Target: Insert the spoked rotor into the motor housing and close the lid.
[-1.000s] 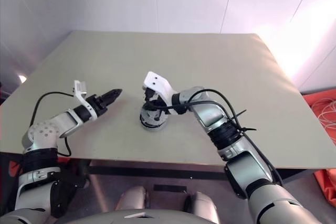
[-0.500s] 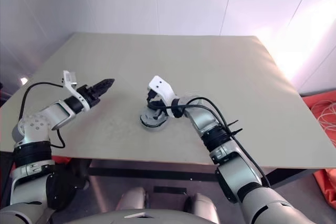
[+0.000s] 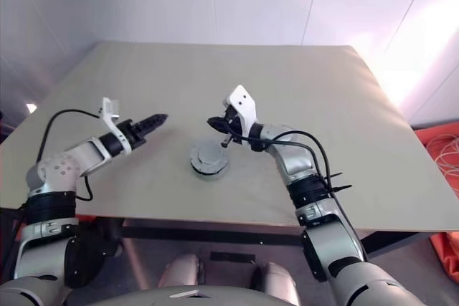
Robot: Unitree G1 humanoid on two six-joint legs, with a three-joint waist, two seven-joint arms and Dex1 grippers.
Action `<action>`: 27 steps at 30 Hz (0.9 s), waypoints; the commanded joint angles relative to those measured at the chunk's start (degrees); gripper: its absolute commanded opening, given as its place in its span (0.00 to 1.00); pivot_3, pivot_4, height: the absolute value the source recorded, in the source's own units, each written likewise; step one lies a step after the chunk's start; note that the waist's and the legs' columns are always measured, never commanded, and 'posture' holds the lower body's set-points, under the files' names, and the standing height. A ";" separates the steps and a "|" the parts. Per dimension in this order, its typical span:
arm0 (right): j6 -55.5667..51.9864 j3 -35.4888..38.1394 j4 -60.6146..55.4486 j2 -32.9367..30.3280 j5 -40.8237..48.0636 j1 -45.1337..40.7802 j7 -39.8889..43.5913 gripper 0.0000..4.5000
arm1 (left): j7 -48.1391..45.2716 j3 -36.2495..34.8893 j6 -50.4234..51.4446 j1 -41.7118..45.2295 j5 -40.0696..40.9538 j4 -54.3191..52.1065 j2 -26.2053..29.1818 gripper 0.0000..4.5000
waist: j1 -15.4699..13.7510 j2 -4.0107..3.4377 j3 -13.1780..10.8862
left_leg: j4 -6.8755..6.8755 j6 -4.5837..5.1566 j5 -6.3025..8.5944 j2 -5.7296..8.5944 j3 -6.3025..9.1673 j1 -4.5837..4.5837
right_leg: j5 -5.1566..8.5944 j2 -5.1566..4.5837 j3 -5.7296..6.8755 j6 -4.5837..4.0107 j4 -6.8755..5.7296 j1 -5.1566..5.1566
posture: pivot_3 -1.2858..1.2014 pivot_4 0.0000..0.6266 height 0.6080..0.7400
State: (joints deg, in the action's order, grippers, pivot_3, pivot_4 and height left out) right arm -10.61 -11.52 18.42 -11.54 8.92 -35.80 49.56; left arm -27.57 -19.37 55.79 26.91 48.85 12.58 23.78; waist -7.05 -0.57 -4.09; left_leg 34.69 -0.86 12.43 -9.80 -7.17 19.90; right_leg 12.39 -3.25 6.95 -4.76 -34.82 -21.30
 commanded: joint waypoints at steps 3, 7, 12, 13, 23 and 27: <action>1.00 -1.68 -5.88 -1.97 1.92 2.46 6.46 0.44 | -2.67 3.39 0.29 0.18 -1.16 -3.25 -0.13 0.60 | 0.07 -0.01 -0.01 | 0.00 0.04 0.03 -0.01 -0.02 0.08 | 0.01 0.00 0.00 -0.02 0.02 -0.09 | 0.52 0.00 1.00; 0.55 -4.30 -7.77 -4.03 1.53 5.19 10.94 0.75 | -3.19 4.40 0.72 -0.40 -1.56 -3.85 -0.29 0.60 | 0.05 -0.01 -0.01 | 0.00 0.05 0.03 -0.01 -0.03 0.07 | 0.02 0.00 0.00 -0.01 0.05 0.02 | 0.52 0.00 1.00; 1.76 -4.67 -6.25 -3.24 0.20 4.54 9.78 0.99 | -3.04 4.25 1.08 -0.85 -1.54 -4.55 -0.53 0.60 | 0.07 -0.02 -0.01 | 0.00 0.04 0.03 -0.04 -0.04 -0.05 | 0.23 0.01 0.00 0.36 0.03 0.10 | 0.52 0.00 1.00; 2.15 -5.30 -5.32 -3.02 -1.07 4.37 8.86 0.99 | -2.98 4.16 1.16 -0.93 -1.50 -4.66 -0.47 0.60 | 0.06 -0.02 -0.01 | 0.00 0.05 0.03 -0.04 -0.03 -0.11 | 0.23 0.01 0.01 0.37 0.03 0.12 | 0.52 0.00 1.00; 8.97 -6.64 9.08 2.01 -5.05 2.20 4.83 0.99 | -1.96 2.93 2.35 -1.64 -1.14 -6.41 0.24 0.60 | 0.23 -0.02 -0.01 | 0.00 0.03 0.02 -0.03 -0.03 -0.15 | 0.03 0.01 0.01 0.01 0.04 0.08 | 0.52 0.00 1.00; 11.33 -6.38 12.92 2.98 -5.52 1.71 4.85 0.99 | -1.41 1.99 2.82 -1.99 -1.21 -7.14 0.67 0.60 | 0.34 -0.02 -0.01 | 0.00 0.04 0.03 -0.03 -0.03 -0.17 | 0.03 0.00 0.00 0.00 0.04 0.08 | 0.52 0.00 1.00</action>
State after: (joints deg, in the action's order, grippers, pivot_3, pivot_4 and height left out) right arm -0.50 -18.26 30.25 -8.80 3.77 -33.46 54.62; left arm -29.15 -16.08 58.68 24.44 47.15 7.98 23.58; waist -6.71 -0.60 -4.10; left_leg 34.68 -0.82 12.47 -9.83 -7.21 19.71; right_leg 12.42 -3.24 6.95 -4.76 -34.79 -21.20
